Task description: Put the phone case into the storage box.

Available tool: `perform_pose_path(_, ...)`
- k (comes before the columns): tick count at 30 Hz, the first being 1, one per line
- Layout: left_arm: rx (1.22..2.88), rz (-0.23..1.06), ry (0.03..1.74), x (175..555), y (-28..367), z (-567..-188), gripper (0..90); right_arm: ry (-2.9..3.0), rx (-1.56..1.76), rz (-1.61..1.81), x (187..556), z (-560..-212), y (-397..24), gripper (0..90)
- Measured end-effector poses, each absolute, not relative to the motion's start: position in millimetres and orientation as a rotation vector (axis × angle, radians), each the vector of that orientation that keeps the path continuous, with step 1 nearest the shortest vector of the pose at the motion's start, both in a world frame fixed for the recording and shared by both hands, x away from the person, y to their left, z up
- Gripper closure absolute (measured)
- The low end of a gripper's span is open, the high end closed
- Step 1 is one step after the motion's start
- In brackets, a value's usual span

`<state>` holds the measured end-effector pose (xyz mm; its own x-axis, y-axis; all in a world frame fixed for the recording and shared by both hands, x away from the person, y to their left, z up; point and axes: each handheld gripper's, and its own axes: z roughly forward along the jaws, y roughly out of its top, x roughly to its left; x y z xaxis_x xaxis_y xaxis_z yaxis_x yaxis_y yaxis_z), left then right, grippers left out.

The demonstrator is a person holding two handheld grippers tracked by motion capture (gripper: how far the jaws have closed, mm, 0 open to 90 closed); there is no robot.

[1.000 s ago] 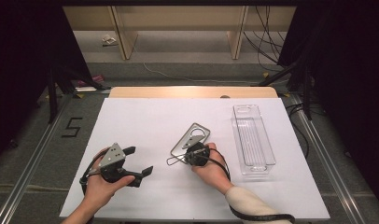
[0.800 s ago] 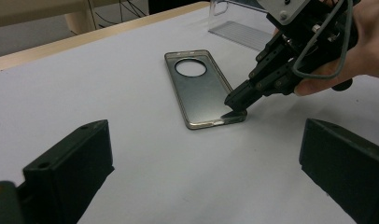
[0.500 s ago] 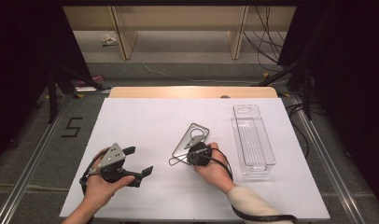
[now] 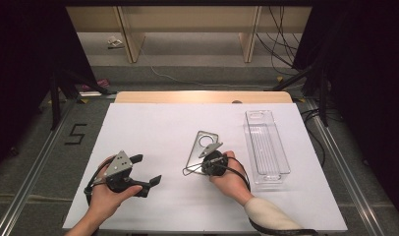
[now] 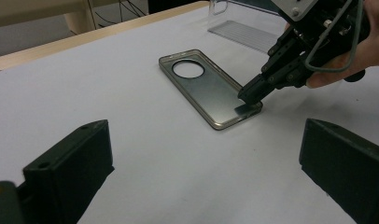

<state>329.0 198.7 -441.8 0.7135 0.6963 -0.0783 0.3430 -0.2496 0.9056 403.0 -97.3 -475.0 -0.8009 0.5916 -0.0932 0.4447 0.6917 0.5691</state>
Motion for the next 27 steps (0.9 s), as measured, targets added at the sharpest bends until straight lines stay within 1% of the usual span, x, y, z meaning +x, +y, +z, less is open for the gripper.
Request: perform_pose_path(27,1.858,0.415,0.808,329,198,-442,2.1,2.623,0.864,0.742,404,-473,-111,90.0)
